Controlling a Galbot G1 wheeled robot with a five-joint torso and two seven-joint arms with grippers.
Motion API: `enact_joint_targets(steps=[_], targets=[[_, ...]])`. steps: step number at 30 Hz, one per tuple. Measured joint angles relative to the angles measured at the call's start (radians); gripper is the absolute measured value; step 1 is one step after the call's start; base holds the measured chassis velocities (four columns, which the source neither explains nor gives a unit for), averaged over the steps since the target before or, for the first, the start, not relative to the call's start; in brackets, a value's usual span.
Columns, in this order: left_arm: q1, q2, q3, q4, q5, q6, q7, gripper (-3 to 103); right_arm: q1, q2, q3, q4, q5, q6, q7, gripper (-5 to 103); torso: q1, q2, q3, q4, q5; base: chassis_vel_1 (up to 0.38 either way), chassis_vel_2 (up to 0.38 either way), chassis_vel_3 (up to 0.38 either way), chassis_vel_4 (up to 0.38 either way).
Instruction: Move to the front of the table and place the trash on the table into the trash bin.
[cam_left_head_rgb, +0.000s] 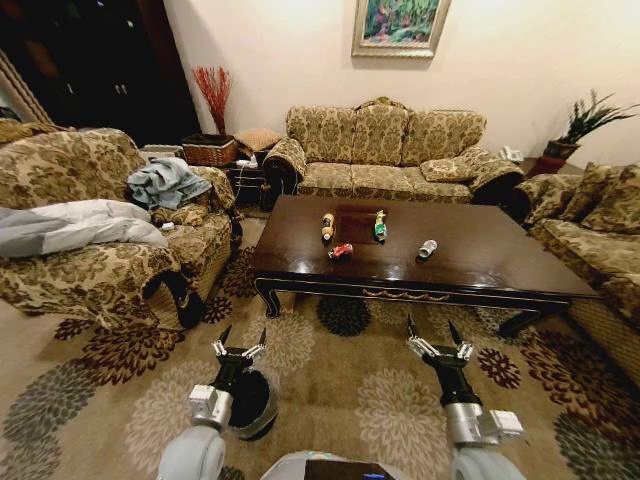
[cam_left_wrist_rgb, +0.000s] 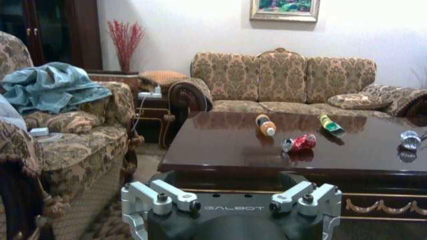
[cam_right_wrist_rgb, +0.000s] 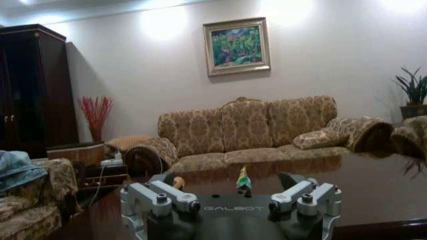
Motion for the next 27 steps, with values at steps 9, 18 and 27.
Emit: enact_joint_targets(steps=[9, 18, 27], targets=[[0.001, -0.003, -0.001, 0.002, 0.000, 0.001, 0.001, 100, 0.004, -0.001, -0.006, 0.004, -0.019, -0.004, 0.058, 100, -0.019, -0.045, -0.025, 0.0000, 0.0000, 0.000, 0.000, 0.000, 0.000], [-0.007, -0.008, 0.022, 0.015, 0.004, 0.001, -0.008, 100, 0.061, -0.020, -0.071, 0.096, -0.035, -0.124, 0.095, 100, -0.038, -0.088, -0.050, 0.0001, 0.0000, 0.000, 0.000, 0.000, 0.000], [-0.029, -0.001, 0.047, 0.045, 0.029, -0.008, -0.020, 100, 0.063, -0.028, -0.103, 0.085, -0.053, -0.104, 0.067, 100, -0.056, -0.129, -0.073, 0.0001, 0.0000, 0.000, 0.000, 0.000, 0.000]])
